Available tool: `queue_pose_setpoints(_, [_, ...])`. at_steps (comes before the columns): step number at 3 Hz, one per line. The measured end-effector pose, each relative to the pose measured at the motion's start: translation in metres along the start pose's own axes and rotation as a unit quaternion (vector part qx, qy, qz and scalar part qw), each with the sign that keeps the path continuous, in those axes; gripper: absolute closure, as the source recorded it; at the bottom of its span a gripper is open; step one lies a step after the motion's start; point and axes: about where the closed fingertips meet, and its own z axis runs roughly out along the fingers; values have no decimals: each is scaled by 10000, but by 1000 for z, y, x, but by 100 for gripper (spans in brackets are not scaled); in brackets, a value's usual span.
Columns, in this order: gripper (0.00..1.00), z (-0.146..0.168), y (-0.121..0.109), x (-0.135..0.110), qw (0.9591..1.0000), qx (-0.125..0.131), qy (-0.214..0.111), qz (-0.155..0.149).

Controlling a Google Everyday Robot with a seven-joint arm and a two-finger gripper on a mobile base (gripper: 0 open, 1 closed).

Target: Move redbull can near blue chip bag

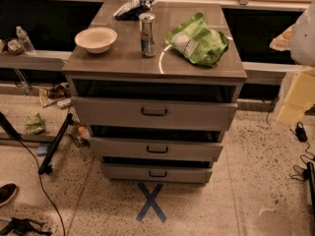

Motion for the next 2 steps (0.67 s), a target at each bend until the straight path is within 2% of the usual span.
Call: queue_pose_setpoints(2, [0, -1, -1, -1, 10000, 35, -44, 14])
